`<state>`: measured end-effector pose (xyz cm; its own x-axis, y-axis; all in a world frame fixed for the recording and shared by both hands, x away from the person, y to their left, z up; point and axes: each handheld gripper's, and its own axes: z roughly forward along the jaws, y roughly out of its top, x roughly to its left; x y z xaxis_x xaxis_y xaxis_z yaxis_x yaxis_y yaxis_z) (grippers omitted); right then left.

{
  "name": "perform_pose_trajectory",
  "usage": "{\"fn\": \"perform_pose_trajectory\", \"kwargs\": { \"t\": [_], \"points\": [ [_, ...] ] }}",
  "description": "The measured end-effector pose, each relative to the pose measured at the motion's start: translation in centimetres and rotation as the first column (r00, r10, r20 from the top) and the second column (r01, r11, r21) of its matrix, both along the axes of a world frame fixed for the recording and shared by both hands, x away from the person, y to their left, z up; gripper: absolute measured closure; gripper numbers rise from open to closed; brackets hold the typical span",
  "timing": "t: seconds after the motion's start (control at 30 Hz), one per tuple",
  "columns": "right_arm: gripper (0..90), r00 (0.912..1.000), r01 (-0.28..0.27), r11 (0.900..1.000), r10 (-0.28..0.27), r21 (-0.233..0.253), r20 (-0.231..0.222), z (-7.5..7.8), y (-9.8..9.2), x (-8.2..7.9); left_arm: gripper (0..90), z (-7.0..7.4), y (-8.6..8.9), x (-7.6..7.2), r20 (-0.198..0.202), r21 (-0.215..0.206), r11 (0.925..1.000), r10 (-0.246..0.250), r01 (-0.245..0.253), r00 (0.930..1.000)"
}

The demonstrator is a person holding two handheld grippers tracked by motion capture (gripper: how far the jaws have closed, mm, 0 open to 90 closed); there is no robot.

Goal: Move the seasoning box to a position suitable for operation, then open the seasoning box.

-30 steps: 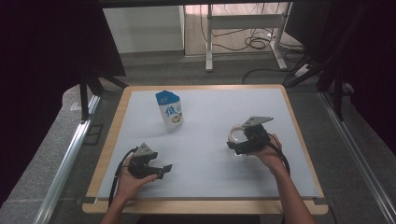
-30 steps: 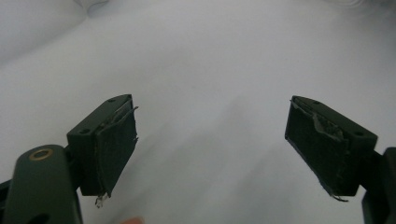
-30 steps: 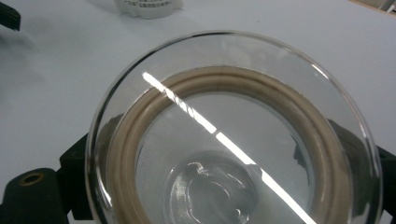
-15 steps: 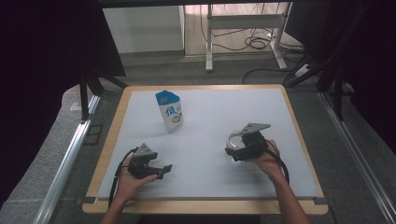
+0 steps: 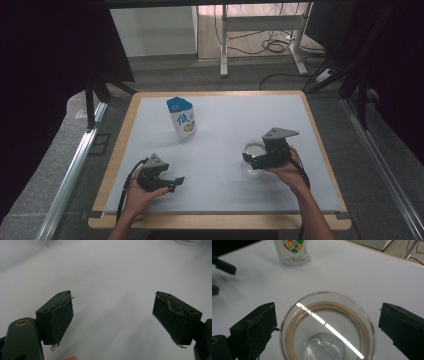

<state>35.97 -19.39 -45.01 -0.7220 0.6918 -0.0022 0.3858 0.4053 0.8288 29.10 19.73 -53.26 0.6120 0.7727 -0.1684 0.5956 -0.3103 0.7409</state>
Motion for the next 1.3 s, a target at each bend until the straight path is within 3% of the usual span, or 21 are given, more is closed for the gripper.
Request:
{"fn": "perform_pose_trajectory", "kwargs": {
  "t": [0.13, 0.27, 0.33, 0.43, 0.57, 0.6, 0.67, 0.7, 0.77, 0.8, 0.97, 1.3],
  "points": [
    [8.7, 0.9983, 0.024, 0.998, -0.027, 0.054, 0.052, 1.4, -1.0, -1.2, 17.0, 0.1, 0.1, 0.0, 0.004, -0.010, 0.9999, 0.000, 0.000, 1.0000],
    [15.1, 0.9958, 0.038, 0.994, -0.046, 0.103, 0.079, 1.6, -1.8, -1.7, 17.9, 0.1, 0.0, -0.1, 0.012, -0.010, 0.9999, 0.009, -0.009, 0.9999],
    [20.4, 0.9932, 0.064, 0.990, -0.076, 0.127, 0.088, 1.6, -2.4, -2.0, 18.6, 0.1, 0.1, -0.1, 0.020, -0.004, 0.9995, 0.030, -0.030, 0.9993],
    [30.6, 0.9873, 0.061, 0.978, -0.088, 0.200, 0.132, 2.0, -3.7, -3.2, 21.7, 0.2, 0.4, -0.1, 0.031, -0.021, 0.9983, 0.055, -0.055, 0.9980],
    [39.8, 0.9827, 0.060, 0.981, -0.090, 0.182, 0.162, 2.2, -4.3, -4.1, 21.3, 0.2, 0.5, -0.1, 0.033, -0.022, 0.9978, 0.063, -0.062, 0.9975],
    [48.4, 0.9795, 0.080, 0.984, -0.108, 0.162, 0.170, 2.2, -4.4, -4.6, 21.1, 0.2, 0.5, -0.1, 0.034, -0.020, 0.9980, 0.061, -0.060, 0.9976],
    [52.7, 0.9788, 0.088, 0.983, -0.115, 0.159, 0.170, 2.1, -4.5, -4.8, 21.1, 0.2, 0.5, 0.0, 0.031, -0.016, 0.9982, 0.057, -0.057, 0.9979],
    [63.1, 0.9772, 0.100, 0.983, -0.126, 0.152, 0.171, 1.9, -4.6, -5.3, 21.1, 0.2, 0.4, -0.1, 0.027, -0.019, 0.9982, 0.057, -0.057, 0.9980],
    [67.7, 0.9764, 0.104, 0.983, -0.130, 0.150, 0.173, 1.8, -4.7, -5.5, 21.2, 0.2, 0.4, -0.1, 0.026, -0.019, 0.9984, 0.055, -0.054, 0.9982],
    [77.0, 0.9746, 0.114, 0.984, -0.138, 0.137, 0.177, 1.7, -4.7, -5.7, 22.2, 0.2, 0.4, -0.1, 0.026, -0.022, 0.9984, 0.053, -0.052, 0.9983],
    [88.5, 0.9719, 0.119, 0.988, -0.137, 0.098, 0.192, 1.7, -4.6, -6.1, 22.7, 0.2, 0.5, -0.1, 0.023, -0.024, 0.9990, 0.039, -0.038, 0.9990],
    [89.9, 0.9769, 0.110, 0.987, -0.129, 0.113, 0.171, 1.0, -4.5, -6.0, 21.2, 0.3, 0.8, -0.2, 0.029, -0.025, 0.9985, 0.050, -0.049, 0.9983]
  ]
}}
